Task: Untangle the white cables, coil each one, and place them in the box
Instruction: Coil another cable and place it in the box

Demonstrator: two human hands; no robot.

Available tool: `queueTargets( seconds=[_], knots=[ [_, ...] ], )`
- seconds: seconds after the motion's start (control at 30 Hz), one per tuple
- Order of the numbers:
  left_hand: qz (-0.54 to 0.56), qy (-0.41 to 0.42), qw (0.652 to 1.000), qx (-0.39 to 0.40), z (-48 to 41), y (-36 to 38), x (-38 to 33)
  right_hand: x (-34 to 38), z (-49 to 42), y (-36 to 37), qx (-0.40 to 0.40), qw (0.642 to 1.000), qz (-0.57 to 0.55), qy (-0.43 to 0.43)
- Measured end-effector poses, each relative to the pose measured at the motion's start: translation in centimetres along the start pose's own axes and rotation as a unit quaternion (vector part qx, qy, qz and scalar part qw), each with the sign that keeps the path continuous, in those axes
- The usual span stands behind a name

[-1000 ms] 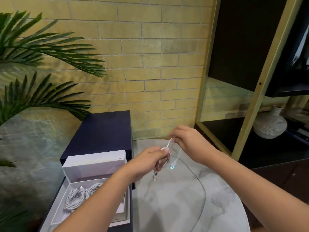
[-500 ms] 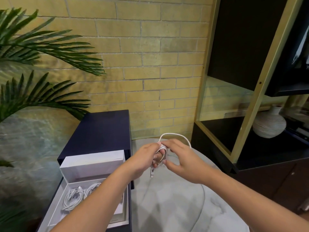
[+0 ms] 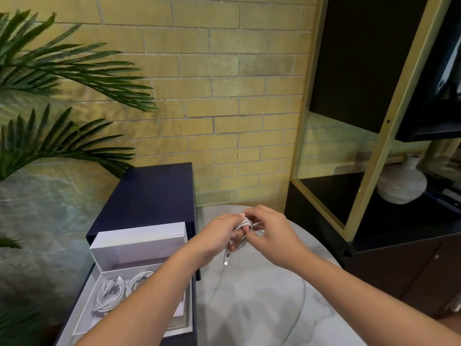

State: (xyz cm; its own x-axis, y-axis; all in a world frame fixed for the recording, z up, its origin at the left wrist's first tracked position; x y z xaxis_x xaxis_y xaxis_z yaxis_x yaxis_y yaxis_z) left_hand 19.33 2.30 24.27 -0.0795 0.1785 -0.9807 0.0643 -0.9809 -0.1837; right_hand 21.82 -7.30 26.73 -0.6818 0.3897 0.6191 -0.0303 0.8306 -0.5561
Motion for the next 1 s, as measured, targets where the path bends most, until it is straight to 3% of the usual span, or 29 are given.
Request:
queueTargets(
  seconds=[0.13, 0.27, 0.37, 0.5, 0.6, 0.8, 1.0],
  knots=[
    [-0.01, 0.013, 1.0, 0.013, 0.2, 0.0, -0.3, -1.3, 0.5, 0.8, 0.017, 0.992, -0.09, 0.09],
    [0.003, 0.02, 1.0, 0.012, 0.4, -0.1, -0.6, -1.8, 0.9, 0.9, 0.013, 0.988, -0.112, 0.107],
    [-0.022, 0.044, 0.999, -0.023, 0.3, -0.7, -0.7, -1.7, 0.9, 1.1, 0.021, 0.984, -0.125, 0.123],
    [-0.133, 0.108, 0.979, -0.112, 0.2, -1.7, -1.0, -2.1, 1.1, 1.4, 0.036, 0.969, -0.181, 0.164],
    [-0.141, 0.121, 0.972, -0.146, 0.0, -2.0, -1.0, -2.2, 1.1, 1.7, 0.042, 0.956, -0.228, 0.181],
    [-0.125, 0.088, 0.981, -0.121, -0.3, -1.4, -0.4, -2.0, 1.5, 2.6, 0.069, 0.895, -0.366, 0.247],
    [-0.097, 0.026, 0.994, -0.031, -0.4, -1.1, 0.8, -1.5, 1.4, 2.2, 0.091, 0.933, -0.29, 0.191]
  ],
)
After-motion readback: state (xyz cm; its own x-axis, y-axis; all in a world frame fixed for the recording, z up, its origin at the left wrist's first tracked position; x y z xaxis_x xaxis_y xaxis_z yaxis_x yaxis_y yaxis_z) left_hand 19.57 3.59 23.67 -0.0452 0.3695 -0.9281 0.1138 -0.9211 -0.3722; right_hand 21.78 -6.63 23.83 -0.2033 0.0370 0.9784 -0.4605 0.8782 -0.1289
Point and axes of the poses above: each hand's wrist, its own z-axis away from the middle knuckle, its own y-axis out of the palm, x = y × z, the point moved 8 cm from there along -z, towards the middle knuckle, and after that the axes turned 9 degrees about -x, right-handed, at the moved point
